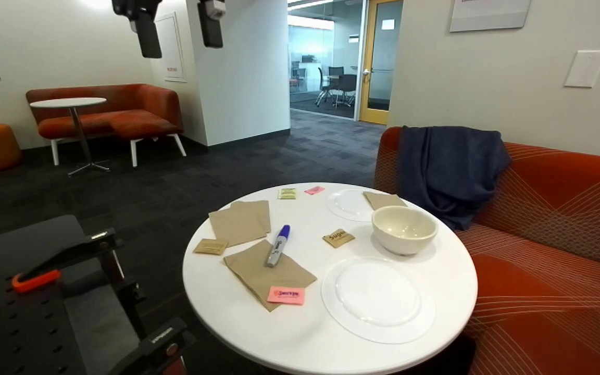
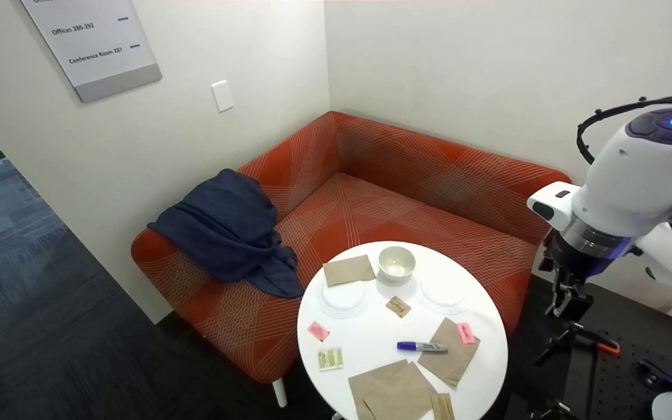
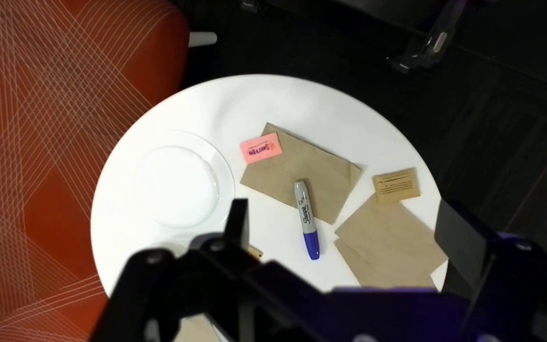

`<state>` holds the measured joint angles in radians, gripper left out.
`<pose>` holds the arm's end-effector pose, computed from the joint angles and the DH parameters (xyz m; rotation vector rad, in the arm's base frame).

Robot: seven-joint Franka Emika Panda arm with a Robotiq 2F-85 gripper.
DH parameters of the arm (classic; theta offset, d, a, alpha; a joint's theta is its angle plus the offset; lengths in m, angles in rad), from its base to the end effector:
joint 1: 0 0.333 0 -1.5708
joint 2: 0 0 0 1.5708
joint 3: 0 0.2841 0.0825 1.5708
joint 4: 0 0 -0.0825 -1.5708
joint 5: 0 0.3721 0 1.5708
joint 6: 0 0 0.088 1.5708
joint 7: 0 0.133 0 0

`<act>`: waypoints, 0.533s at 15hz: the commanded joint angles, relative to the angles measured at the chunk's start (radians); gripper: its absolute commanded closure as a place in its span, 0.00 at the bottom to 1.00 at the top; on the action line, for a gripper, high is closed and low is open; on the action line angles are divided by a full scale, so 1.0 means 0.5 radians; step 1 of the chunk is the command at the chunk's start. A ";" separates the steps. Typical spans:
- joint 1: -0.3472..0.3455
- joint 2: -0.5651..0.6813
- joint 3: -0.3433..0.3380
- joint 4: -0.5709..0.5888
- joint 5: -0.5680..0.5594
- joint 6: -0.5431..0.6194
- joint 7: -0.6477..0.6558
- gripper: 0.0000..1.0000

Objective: Pick up the marker and place it in the bowl

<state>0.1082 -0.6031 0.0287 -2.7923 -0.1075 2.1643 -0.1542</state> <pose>0.3406 0.0385 0.3305 2.9914 0.5245 -0.0406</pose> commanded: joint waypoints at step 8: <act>-0.077 0.640 -0.104 0.014 -0.127 0.564 -0.269 0.00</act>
<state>0.0868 -0.3832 -0.0193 -2.7926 -0.1486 2.3751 -0.2590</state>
